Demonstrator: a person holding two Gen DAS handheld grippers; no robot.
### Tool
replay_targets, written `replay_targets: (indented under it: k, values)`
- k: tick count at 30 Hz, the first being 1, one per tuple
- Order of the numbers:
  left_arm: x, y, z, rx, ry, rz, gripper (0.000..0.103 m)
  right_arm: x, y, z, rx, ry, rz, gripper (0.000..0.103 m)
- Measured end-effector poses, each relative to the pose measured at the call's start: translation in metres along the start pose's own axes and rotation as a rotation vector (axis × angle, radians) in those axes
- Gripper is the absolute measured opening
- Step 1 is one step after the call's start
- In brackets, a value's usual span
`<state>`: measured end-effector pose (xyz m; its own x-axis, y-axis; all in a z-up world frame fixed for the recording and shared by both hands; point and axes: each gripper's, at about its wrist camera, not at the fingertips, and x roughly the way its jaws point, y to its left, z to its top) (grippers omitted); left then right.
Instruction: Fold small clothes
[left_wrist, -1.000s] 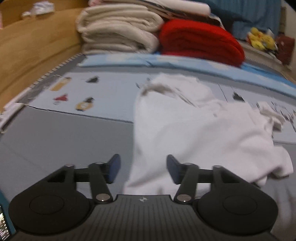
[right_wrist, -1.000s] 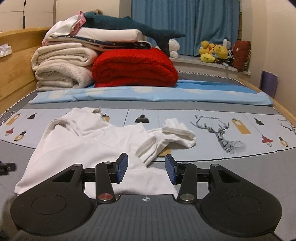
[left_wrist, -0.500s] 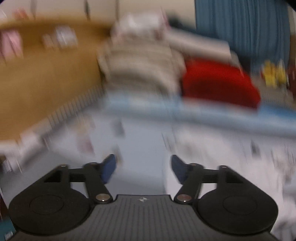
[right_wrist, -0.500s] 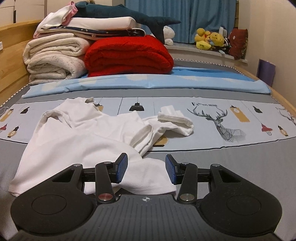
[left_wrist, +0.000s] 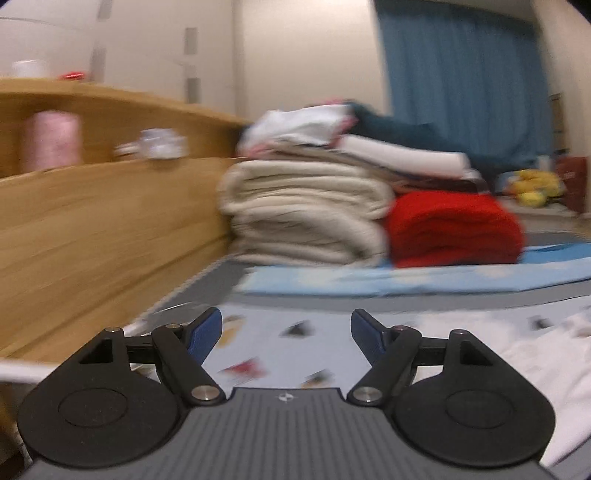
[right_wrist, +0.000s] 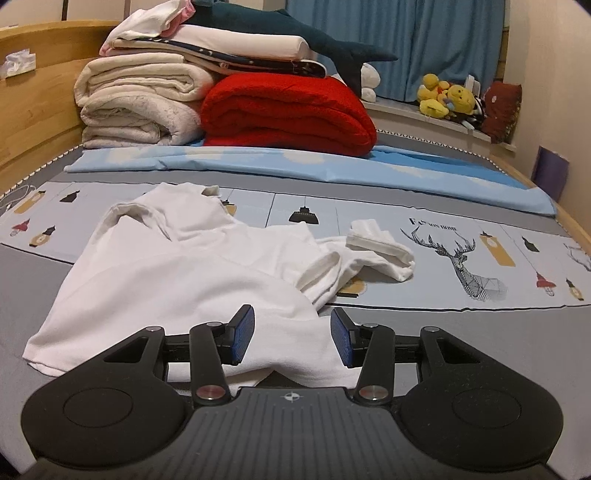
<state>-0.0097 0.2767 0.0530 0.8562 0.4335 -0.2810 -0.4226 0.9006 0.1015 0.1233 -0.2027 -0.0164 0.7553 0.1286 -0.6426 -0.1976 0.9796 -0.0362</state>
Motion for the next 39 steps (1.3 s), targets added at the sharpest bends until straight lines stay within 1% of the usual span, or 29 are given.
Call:
replay_targets:
  k: [2, 3, 5, 7, 9, 11, 12, 16, 18, 21, 23, 26, 32, 39]
  values:
    - [-0.020, 0.022, -0.043, -0.001, -0.025, 0.089, 0.081, 0.003, -0.001, 0.000, 0.006, 0.007, -0.012, 0.049]
    - [-0.032, 0.033, -0.070, 0.003, -0.040, 0.149, 0.081, 0.004, 0.000, 0.000, 0.002, 0.013, -0.020, 0.049]
    - [-0.048, 0.053, -0.113, 0.005, -0.072, 0.228, 0.081, 0.007, 0.002, -0.003, -0.018, 0.028, -0.030, 0.049]
    - [-0.070, 0.070, -0.160, 0.059, -0.124, 0.310, 0.081, 0.009, 0.005, -0.007, -0.057, 0.038, -0.043, 0.049]
    - [-0.082, 0.080, -0.202, 0.112, -0.159, 0.373, 0.081, 0.009, 0.010, -0.011, -0.103, 0.041, -0.049, 0.049]
    - [-0.095, 0.088, -0.231, 0.137, -0.177, 0.402, 0.082, 0.009, 0.014, -0.014, -0.151, 0.039, -0.057, 0.049]
    - [-0.094, 0.091, -0.244, 0.161, -0.181, 0.408, 0.084, 0.008, 0.016, -0.016, -0.169, 0.039, -0.061, 0.049]
    - [-0.087, 0.101, -0.287, 0.233, -0.167, 0.408, 0.085, 0.008, 0.018, -0.020, -0.221, 0.047, -0.094, 0.049]
    - [-0.077, 0.110, -0.302, 0.234, -0.146, 0.411, 0.086, 0.008, 0.018, -0.022, -0.240, 0.050, -0.116, 0.049]
    - [-0.067, 0.119, -0.315, 0.205, -0.112, 0.393, 0.086, 0.007, 0.020, -0.024, -0.250, 0.056, -0.140, 0.049]
    - [-0.062, 0.123, -0.318, 0.200, -0.092, 0.387, 0.086, 0.007, 0.021, -0.024, -0.258, 0.063, -0.144, 0.049]
    - [-0.058, 0.128, -0.322, 0.194, -0.093, 0.385, 0.086, 0.008, 0.026, -0.026, -0.277, 0.069, -0.149, 0.049]
    - [-0.053, 0.134, -0.312, 0.181, -0.093, 0.385, 0.088, 0.011, 0.035, -0.028, -0.298, 0.082, -0.138, 0.049]
    - [-0.053, 0.130, -0.311, 0.188, -0.093, 0.378, 0.089, 0.015, 0.038, -0.027, -0.294, 0.086, -0.137, 0.049]
